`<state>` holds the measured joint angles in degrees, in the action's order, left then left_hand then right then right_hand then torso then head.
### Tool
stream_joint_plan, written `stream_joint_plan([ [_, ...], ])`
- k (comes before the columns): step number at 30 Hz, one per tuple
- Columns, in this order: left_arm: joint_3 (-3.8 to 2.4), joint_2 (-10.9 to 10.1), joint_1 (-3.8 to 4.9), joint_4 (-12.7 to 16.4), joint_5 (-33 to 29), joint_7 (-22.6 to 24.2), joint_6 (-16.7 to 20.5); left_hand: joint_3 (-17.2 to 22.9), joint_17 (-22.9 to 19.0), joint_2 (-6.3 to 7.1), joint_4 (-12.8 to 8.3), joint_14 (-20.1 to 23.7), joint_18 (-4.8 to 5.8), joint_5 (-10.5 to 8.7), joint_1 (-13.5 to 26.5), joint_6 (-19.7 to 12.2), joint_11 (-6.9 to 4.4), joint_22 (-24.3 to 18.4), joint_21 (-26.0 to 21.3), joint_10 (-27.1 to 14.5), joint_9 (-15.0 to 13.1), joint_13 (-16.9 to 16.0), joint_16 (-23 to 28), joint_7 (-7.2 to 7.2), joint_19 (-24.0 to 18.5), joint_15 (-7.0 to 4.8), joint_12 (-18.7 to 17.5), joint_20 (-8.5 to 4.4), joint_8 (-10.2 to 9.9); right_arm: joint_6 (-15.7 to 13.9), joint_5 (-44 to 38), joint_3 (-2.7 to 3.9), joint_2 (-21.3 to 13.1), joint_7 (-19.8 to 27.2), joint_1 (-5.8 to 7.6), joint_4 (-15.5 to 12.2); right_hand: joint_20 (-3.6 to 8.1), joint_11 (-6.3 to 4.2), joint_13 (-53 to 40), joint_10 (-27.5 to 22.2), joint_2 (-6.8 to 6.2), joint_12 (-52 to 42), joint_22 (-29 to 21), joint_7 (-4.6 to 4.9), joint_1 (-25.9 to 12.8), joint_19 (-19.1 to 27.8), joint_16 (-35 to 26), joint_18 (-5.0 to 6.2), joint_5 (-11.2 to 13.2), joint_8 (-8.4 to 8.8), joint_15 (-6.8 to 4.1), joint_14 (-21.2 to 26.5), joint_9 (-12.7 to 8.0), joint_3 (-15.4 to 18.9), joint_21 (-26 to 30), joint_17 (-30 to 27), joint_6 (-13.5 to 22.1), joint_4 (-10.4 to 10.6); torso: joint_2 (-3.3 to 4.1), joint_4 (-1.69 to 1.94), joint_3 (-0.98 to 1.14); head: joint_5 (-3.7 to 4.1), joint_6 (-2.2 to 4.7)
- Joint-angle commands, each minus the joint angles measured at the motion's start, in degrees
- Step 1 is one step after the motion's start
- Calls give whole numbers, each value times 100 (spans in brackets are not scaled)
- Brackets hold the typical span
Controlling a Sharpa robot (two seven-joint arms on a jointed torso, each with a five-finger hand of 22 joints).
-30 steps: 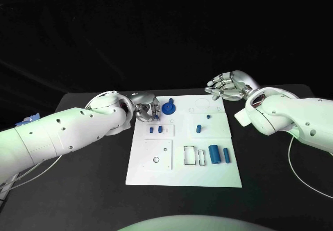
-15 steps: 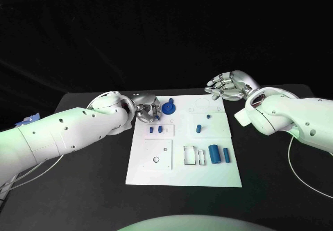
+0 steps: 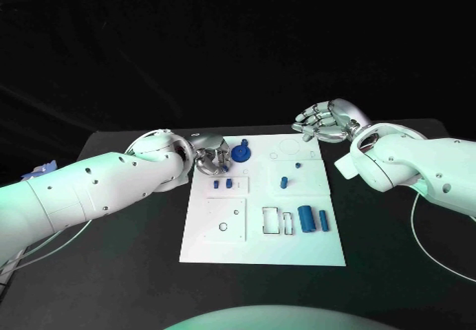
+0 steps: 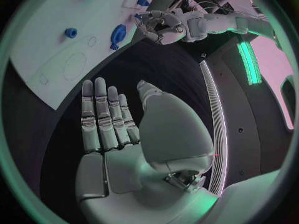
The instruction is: Assemble the parts on the task board
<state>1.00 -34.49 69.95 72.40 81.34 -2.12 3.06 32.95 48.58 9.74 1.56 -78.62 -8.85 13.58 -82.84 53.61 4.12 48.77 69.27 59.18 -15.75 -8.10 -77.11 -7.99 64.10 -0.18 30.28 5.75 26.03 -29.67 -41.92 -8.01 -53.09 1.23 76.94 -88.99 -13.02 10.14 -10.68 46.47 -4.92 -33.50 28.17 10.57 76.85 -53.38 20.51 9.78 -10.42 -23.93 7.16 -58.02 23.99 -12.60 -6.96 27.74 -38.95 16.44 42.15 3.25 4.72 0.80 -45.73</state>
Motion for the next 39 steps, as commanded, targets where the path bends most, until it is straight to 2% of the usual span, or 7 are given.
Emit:
stream_joint_plan([
  [1, 6, 14, -7, 11, -71, -7, -211, 13, 2, -31, -25, 7, 33, 40, 27, 26, -7, 3, 29, 32, 0, -6, 27, -9, 32, 5, -24, 9, 35, -13, 2, 2, 6, 59, -4, 5, -40, 21, 5, -8, -16, 28, -5, 359, 60, 4, -21, 53, -38, -24, 2, 32, -8, -16, 39, -5, 20, -16, -2, 1, 0, 2, -4],
  [19, 9, 29, -7, -14, -156, -87, -208, 15, 53, -38, -42, -8, 30, 36, 31, 33, -6, -9, 25, 38, -1, -16, 12, -11, 19, 4, -39, 8, 20, -16, 5, 2, 10, 61, -14, 16, -43, 22, 17, -9, -15, 25, -16, 359, 58, 6, -34, 53, -37, -28, 4, 35, -11, -14, 49, -12, 17, -15, -3, 0, -1, 3, -8],
  [21, 9, 28, -7, -17, -156, -111, -220, 14, 164, -31, -47, -33, 22, 33, 47, -2, 9, -54, 1, 6, 8, -13, -23, -26, -15, 16, -72, 10, -16, -15, 5, 2, 9, 60, -14, 16, -43, 22, 17, -9, -15, 25, -16, 359, 58, 6, -34, 53, -37, -28, 4, 35, -11, -14, 49, -12, 17, -15, -1, 0, -1, 5, -7],
  [24, 9, 24, -7, -17, -160, -129, -218, 28, 98, -8, -58, 4, 14, 39, 84, -149, 60, -114, -34, -69, 52, 5, -3, -75, -70, 57, -177, 31, -151, -15, 7, 2, 6, 59, -15, 18, -43, 22, 17, -9, -15, 25, -16, 359, 58, 6, -34, 53, -37, -28, 4, 35, -11, -14, 49, -12, 17, -15, -1, 0, -1, 5, -7],
  [32, 10, 11, -7, -9, -187, -131, -149, 100, -118, 191, -57, 114, -19, 59, 244, -449, 224, -281, -132, -406, 163, 157, 50, -198, -210, 196, -617, 131, -476, -16, 8, 2, 5, 60, -16, 21, -46, 24, 33, -11, -15, 22, -30, 361, 53, 8, -49, 54, -37, -33, 7, 39, -16, -10, 60, -20, 17, -12, 1, 1, -4, 12, -1],
  [39, 9, -1, -7, 4, -174, -123, -90, 113, -112, 205, -59, 113, -22, 63, 256, -440, 242, -291, -136, -427, 165, 171, 39, -219, -218, 210, -655, 143, -487, -15, 10, 2, 8, 63, -19, 22, -46, 24, 33, -11, -15, 22, -30, 361, 53, 8, -49, 54, -37, -33, 7, 39, -16, -10, 60, -20, 17, -12, 1, 3, -5, 15, 4],
])
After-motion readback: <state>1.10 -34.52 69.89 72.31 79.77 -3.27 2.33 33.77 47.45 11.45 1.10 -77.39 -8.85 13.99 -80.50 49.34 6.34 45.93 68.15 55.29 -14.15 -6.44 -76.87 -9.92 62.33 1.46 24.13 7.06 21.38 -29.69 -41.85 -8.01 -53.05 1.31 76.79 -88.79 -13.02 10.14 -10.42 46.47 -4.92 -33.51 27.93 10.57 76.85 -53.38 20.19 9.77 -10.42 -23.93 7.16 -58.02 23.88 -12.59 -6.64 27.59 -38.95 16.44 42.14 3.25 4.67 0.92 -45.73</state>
